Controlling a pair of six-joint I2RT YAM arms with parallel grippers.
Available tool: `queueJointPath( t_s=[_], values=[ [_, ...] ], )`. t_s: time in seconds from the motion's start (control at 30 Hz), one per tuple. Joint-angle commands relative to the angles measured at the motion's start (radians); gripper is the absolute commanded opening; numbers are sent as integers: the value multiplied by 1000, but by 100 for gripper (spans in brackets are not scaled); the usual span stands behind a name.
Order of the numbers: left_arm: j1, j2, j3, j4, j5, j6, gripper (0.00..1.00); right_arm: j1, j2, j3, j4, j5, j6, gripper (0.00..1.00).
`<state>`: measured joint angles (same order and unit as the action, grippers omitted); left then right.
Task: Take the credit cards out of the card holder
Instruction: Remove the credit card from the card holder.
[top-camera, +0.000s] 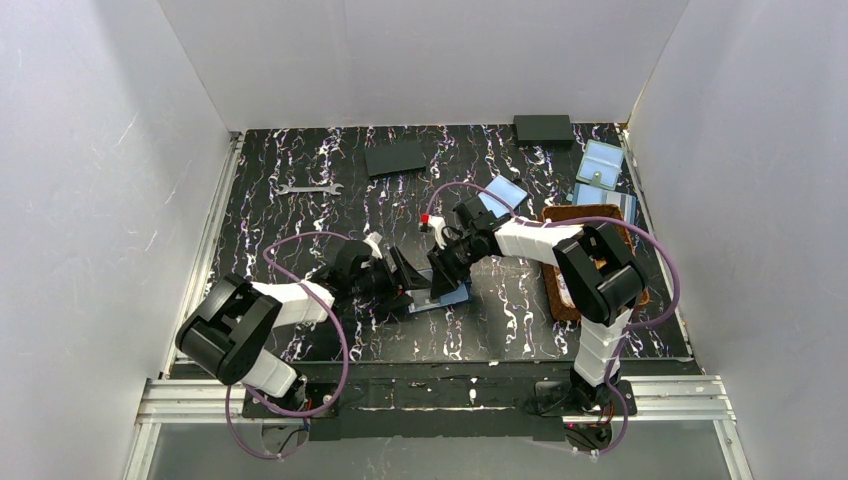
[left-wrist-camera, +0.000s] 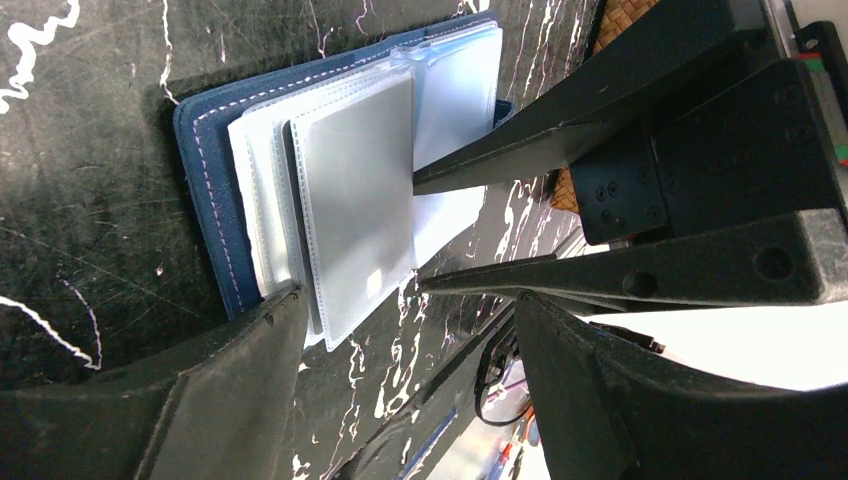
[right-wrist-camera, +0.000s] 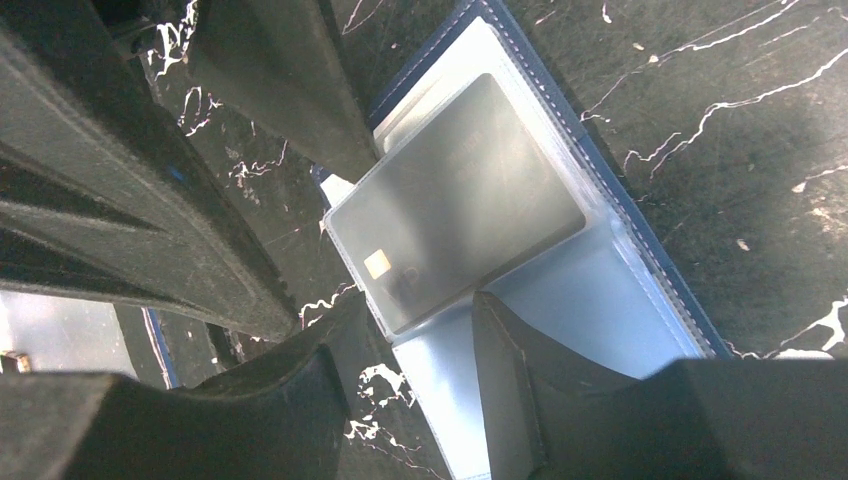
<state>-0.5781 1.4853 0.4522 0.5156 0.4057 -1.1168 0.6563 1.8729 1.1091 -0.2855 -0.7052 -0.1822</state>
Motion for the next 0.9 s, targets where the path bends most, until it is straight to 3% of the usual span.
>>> queueJointPath(
  t_s=[0.0, 0.5, 0.87],
  values=[
    [0, 9, 38, 4, 5, 26, 74, 8, 45, 10, -34, 21, -4, 53],
    [0, -76, 11, 91, 0, 26, 69, -19, 52, 25, -47, -55, 11, 57],
    [0, 21, 61, 211, 55, 3, 69, -97, 28, 16, -33, -224, 57, 73]
  ],
)
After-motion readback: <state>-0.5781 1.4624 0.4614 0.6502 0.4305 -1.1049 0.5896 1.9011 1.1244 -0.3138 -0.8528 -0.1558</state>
